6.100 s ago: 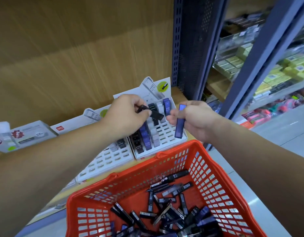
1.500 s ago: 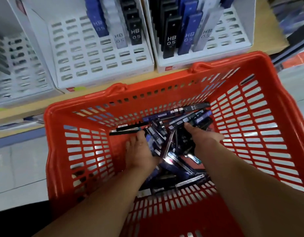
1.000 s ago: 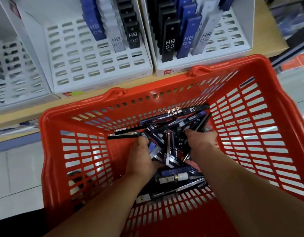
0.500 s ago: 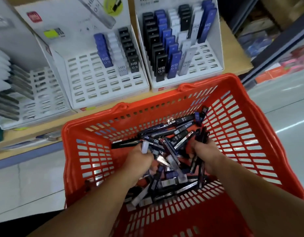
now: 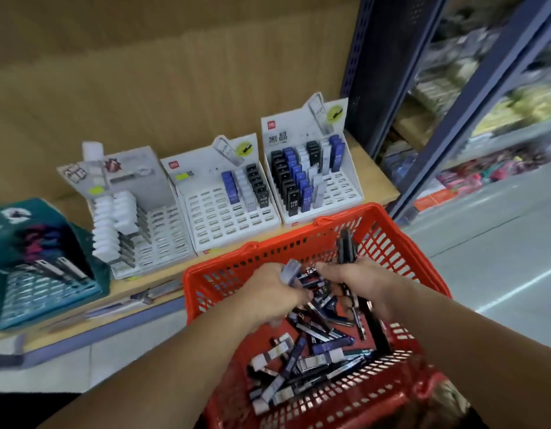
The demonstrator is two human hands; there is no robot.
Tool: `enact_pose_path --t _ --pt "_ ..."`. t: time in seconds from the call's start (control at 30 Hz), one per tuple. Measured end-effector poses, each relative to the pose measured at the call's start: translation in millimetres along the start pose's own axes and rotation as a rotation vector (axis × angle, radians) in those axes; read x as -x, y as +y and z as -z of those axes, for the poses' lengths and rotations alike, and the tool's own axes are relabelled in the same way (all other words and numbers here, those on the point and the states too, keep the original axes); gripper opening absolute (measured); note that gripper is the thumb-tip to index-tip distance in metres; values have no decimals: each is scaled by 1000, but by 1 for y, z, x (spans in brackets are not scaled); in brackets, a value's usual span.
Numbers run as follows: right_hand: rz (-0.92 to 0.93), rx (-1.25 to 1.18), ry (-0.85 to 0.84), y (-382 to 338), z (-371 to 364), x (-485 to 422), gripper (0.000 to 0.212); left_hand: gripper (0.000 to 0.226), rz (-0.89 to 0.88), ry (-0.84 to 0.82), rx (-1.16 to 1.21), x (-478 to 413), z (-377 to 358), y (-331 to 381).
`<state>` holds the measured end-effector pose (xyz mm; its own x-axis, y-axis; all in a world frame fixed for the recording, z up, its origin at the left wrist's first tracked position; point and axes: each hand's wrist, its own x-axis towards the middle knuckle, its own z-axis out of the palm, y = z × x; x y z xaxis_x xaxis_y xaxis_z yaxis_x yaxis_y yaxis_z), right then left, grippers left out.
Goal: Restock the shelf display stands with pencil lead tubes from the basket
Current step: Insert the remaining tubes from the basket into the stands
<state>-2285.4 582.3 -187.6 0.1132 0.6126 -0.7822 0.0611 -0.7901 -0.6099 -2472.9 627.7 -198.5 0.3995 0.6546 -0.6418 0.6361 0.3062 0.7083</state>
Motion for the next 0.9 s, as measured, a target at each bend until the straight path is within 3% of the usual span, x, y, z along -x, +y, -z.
enact_pose_path --t 0.1,0.27,0.4,0.5,0.6,0.73,0.83,0.9 --pt "137 76 -49 -51 -11 36 52 22 -135 25 -246 25 28 35" --pt "347 140 -20 -117 -35 76 41 26 -223 39 -372 62 77 79" --pt "427 220 -48 -139 -43 84 40 24 -349 216 -489 53 102 85" --pt "482 212 -15 -140 -47 74 29 17 -370 208 -443 46 110 89" --pt "439 77 -45 -144 -43 56 24 36 -367 139 -320 43 124 93" --pt "443 -35 -76 -152 -34 30 22 42 -297 -28 -47 35 155 87" --pt "464 -64 -61 -152 -26 11 19 54 -220 0 103 25 169 78" --pt "464 -95 -61 -152 -22 1 17 50 -182 -11 143 20 170 77"
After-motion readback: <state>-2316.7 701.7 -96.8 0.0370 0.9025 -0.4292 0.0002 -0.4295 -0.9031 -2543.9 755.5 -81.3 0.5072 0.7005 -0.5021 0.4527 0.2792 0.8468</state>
